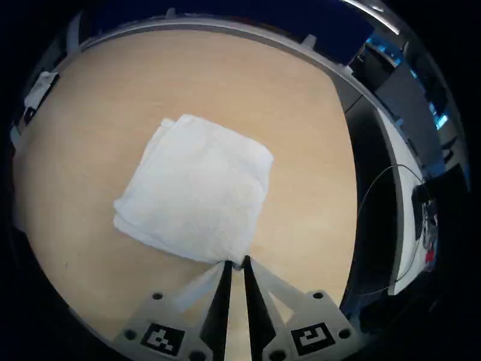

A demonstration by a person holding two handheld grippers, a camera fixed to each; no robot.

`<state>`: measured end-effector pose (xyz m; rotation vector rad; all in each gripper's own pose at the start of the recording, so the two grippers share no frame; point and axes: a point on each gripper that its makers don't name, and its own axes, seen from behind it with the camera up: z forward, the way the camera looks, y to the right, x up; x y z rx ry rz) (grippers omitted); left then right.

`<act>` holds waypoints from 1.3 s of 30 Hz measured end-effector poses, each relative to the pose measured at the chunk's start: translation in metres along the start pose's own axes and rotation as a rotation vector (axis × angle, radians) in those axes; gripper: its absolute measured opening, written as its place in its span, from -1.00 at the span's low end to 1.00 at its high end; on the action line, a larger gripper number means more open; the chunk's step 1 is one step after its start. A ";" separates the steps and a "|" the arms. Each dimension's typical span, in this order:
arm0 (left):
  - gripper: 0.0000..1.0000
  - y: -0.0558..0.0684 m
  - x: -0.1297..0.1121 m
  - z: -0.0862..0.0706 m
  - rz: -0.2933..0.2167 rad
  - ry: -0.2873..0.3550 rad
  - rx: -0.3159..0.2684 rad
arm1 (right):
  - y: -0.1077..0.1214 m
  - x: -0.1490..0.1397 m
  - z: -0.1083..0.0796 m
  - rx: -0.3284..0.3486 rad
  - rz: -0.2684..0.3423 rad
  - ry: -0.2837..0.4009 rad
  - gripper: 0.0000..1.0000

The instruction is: Fold towel

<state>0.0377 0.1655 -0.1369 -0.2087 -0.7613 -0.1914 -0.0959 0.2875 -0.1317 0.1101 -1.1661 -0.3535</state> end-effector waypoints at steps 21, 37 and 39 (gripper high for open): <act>0.85 0.002 0.002 0.004 -0.003 0.001 -0.013 | 0.002 -0.006 -0.009 -0.044 -0.016 0.000 0.86; 0.85 -0.001 0.007 0.003 -0.004 0.010 -0.019 | -0.004 0.023 -0.026 -0.030 0.031 0.087 1.00; 0.85 -0.002 0.008 0.003 -0.005 0.012 -0.020 | -0.006 0.029 -0.029 -0.030 0.038 0.103 1.00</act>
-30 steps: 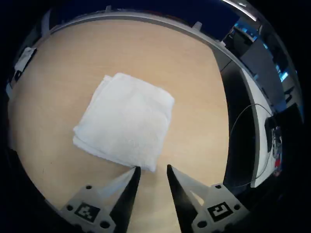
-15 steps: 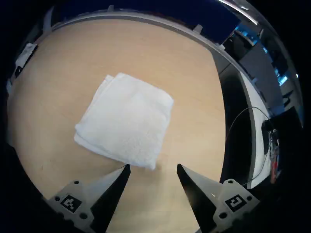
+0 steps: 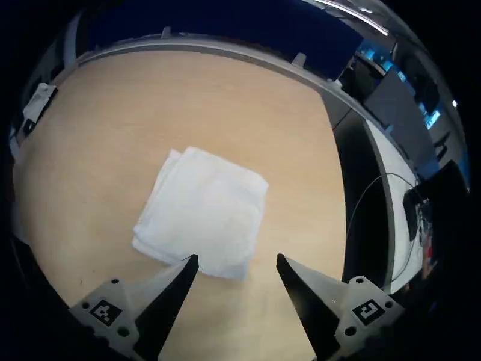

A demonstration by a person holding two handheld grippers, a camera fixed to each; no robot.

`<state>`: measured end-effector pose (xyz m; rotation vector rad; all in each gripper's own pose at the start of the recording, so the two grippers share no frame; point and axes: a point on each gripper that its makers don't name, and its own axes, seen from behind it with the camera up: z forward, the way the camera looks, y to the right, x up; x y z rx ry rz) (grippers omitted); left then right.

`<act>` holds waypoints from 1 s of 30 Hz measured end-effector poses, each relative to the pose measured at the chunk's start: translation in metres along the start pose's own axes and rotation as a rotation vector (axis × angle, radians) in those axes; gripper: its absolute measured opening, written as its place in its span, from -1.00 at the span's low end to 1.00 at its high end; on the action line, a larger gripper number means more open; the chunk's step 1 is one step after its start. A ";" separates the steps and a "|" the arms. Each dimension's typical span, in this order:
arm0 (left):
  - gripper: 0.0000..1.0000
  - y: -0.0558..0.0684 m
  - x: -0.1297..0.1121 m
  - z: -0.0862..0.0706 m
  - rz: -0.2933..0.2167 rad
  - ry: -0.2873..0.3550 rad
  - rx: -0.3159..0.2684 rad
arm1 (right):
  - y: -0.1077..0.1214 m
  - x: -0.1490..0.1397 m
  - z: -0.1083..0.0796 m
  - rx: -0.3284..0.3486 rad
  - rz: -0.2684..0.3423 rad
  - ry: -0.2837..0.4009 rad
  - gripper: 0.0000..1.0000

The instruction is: Fold towel

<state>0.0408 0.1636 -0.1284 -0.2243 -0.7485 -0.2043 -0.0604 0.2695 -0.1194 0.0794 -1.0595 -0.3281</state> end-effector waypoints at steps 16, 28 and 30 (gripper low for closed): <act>0.84 -0.006 0.025 0.003 0.014 0.048 -0.010 | -0.018 0.116 -0.061 -0.046 0.207 0.469 1.00; 0.85 -0.011 0.048 0.005 0.031 0.109 -0.011 | -0.035 0.165 -0.109 -0.049 0.292 0.720 1.00; 0.84 -0.013 0.052 0.005 0.034 0.124 -0.010 | -0.038 0.169 -0.114 -0.055 0.293 0.738 1.00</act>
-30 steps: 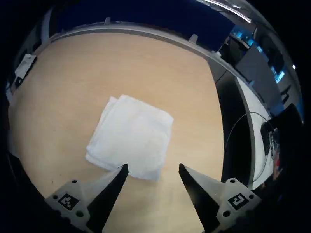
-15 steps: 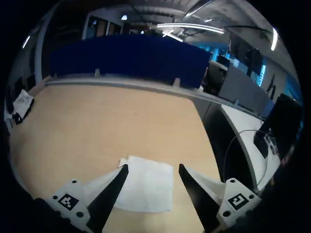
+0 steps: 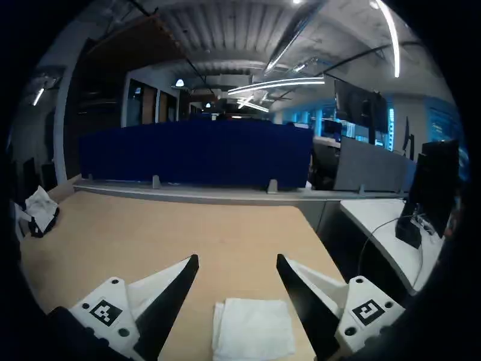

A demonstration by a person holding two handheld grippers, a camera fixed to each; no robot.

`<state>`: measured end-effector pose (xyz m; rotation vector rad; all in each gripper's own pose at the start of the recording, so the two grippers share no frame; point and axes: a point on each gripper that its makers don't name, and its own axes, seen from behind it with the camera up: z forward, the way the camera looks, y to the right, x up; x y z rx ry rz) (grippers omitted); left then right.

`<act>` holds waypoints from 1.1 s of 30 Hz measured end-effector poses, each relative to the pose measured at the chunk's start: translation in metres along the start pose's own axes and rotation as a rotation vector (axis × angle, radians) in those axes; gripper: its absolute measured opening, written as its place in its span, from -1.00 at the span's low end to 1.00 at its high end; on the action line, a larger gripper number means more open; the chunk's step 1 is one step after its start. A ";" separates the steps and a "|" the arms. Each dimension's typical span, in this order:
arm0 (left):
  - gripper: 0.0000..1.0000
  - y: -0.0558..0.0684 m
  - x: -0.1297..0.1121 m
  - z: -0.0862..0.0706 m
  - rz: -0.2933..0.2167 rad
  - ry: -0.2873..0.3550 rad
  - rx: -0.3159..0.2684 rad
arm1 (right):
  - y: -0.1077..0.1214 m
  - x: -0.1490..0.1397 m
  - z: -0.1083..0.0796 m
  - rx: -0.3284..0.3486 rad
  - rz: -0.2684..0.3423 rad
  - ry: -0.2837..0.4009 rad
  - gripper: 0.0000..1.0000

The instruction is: Fold towel

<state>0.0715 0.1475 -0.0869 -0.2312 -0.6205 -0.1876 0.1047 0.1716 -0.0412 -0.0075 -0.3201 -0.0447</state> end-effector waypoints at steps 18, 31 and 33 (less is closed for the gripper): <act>0.85 -0.057 0.095 -0.004 0.019 0.275 0.098 | -0.083 0.077 0.003 -0.008 0.007 0.167 1.00; 0.84 -0.098 0.149 -0.014 0.054 0.423 0.160 | -0.170 0.101 0.016 0.056 0.092 0.211 1.00; 0.84 -0.102 0.155 -0.014 0.057 0.438 0.166 | -0.180 0.101 0.018 0.065 0.102 0.210 1.00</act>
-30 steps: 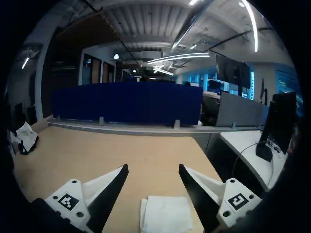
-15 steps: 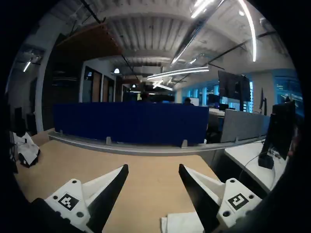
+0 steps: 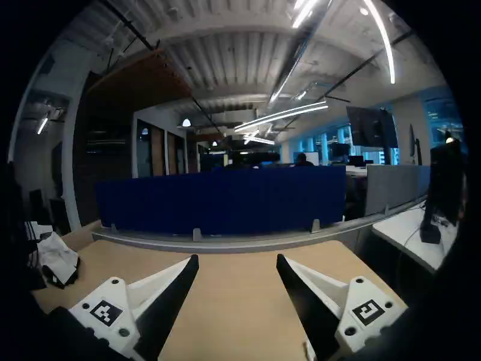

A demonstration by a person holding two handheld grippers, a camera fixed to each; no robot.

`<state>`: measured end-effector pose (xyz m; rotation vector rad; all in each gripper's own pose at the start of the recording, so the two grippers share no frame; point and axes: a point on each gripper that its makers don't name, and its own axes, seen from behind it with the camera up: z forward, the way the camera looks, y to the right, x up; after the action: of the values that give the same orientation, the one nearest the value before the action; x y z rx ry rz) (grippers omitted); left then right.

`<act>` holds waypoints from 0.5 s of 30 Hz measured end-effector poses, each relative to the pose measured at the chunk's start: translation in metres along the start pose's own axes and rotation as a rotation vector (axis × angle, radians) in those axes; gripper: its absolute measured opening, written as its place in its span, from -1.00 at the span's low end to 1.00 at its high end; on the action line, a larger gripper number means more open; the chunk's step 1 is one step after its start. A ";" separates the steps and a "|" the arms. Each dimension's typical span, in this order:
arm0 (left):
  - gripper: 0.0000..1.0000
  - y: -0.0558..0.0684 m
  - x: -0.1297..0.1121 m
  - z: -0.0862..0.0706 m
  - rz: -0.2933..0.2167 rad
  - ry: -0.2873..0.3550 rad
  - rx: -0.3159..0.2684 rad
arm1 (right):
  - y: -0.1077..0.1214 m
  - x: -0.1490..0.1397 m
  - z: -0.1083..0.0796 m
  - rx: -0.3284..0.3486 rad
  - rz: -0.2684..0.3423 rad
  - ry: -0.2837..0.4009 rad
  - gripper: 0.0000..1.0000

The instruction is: Fold towel

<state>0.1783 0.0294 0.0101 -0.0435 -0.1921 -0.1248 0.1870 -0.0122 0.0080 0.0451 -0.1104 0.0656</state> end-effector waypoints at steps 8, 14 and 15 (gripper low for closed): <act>0.85 -0.004 0.011 0.006 0.027 0.053 -0.015 | -0.019 -0.002 0.004 0.007 -0.012 -0.010 1.00; 0.84 -0.007 0.014 0.008 0.042 0.074 -0.022 | -0.026 0.006 0.004 0.000 -0.022 0.004 1.00; 0.85 -0.007 0.014 0.008 0.043 0.076 -0.025 | -0.027 0.008 0.003 -0.001 -0.023 0.007 1.00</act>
<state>0.1893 0.0208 0.0207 -0.0674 -0.1136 -0.0854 0.1963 -0.0391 0.0111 0.0456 -0.1029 0.0429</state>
